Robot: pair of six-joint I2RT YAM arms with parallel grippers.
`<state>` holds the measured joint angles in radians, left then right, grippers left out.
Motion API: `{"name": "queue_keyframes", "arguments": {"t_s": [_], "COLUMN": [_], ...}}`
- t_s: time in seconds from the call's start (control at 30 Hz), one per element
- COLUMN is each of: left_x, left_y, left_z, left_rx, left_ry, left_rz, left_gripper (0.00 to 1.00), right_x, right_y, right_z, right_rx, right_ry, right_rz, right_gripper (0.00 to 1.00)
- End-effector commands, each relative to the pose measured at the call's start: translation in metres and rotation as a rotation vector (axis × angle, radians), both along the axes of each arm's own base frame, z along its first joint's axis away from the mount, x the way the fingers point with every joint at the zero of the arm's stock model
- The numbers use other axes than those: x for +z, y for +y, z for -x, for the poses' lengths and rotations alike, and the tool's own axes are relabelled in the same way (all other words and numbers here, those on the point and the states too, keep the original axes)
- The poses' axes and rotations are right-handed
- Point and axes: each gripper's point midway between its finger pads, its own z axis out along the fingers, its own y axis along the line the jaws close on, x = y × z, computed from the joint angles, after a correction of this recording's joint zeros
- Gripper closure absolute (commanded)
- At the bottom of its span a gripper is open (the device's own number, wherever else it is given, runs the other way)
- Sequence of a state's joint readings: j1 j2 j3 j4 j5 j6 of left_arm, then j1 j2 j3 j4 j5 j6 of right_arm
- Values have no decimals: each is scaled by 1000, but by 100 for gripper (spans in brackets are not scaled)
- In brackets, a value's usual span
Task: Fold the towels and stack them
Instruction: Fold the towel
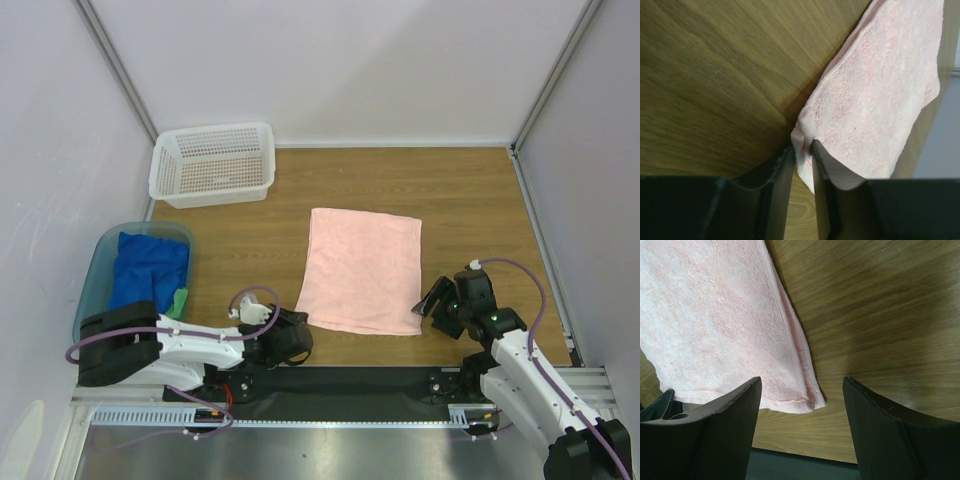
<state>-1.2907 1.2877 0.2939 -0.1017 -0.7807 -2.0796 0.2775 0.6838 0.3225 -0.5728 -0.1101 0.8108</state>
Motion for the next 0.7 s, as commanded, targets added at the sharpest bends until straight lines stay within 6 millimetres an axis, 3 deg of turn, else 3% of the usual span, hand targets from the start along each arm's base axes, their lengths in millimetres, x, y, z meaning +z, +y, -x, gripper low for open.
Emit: {"name": "queue_keyframes", "arguments": {"t_s": [0.0, 0.07, 0.13, 0.17, 0.2, 0.47, 0.67], "left_x": [-60, -58, -57, -57, -57, -53, -50], "left_y": [124, 123, 122, 122, 122, 118, 114], "left_z": [36, 35, 35, 35, 35, 33, 30], "left_rx": [418, 418, 418, 419, 419, 405, 388], "left_ry": [221, 220, 221, 221, 224, 215, 199], "left_rz": [-184, -195, -200, -200, -200, -213, -216], "left_gripper": [71, 82, 86, 97, 100, 100, 100], "right_x": [4, 1, -3, -5, -6, -6, -19], "right_y": [1, 2, 4, 5, 7, 26, 37], "right_z": [-1, 3, 7, 10, 12, 30, 44], "right_rx": [6, 7, 9, 10, 15, 33, 23], "right_ry": [-3, 11, 30, 38, 45, 123, 192], "right_rz": [-7, -15, -27, -33, -44, -145, -169], "right_gripper": [28, 29, 29, 29, 29, 30, 30]}}
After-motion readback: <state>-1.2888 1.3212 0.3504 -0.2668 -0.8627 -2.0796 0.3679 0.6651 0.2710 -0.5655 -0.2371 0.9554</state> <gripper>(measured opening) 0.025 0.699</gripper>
